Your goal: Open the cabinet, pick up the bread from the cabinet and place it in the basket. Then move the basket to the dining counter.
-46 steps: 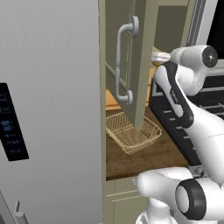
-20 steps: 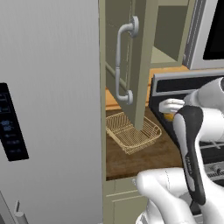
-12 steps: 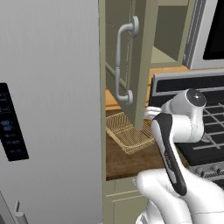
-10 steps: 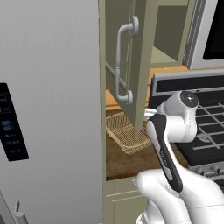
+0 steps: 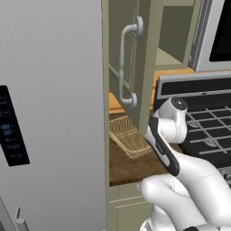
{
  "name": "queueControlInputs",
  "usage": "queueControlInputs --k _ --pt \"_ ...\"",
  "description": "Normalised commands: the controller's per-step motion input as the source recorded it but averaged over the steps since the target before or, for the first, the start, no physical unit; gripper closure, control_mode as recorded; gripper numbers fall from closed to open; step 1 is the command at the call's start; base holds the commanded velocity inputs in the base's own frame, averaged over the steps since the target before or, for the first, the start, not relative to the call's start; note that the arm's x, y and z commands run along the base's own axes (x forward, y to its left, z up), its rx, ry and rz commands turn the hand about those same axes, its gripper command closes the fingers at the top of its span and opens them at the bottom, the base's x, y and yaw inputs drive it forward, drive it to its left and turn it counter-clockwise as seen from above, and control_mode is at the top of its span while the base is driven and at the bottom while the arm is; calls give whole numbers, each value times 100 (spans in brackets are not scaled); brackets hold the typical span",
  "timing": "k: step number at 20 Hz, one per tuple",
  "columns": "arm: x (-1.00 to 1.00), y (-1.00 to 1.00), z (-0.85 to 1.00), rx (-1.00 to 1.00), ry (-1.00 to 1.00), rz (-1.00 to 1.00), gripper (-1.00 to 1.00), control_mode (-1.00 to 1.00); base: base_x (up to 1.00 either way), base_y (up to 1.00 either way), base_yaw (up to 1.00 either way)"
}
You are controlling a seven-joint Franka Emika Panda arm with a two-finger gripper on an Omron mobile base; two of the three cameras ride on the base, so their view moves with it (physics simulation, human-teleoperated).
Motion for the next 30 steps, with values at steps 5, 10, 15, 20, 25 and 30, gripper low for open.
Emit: queueControlInputs --k 5,10,15,20,25,30 --pt "41 0 -31 0 16 4 100 -100 0 0 0" --pt "20 0 -39 0 13 3 100 -100 0 0 0" --pt "27 2 -43 0 6 1 100 -100 0 0 0" --pt "15 7 -32 -1 1 2 100 -100 0 0 0" --pt "0 4 -11 -4 5 1 100 -100 0 0 0" --pt "3 3 -18 -6 8 0 100 -100 0 0 0"
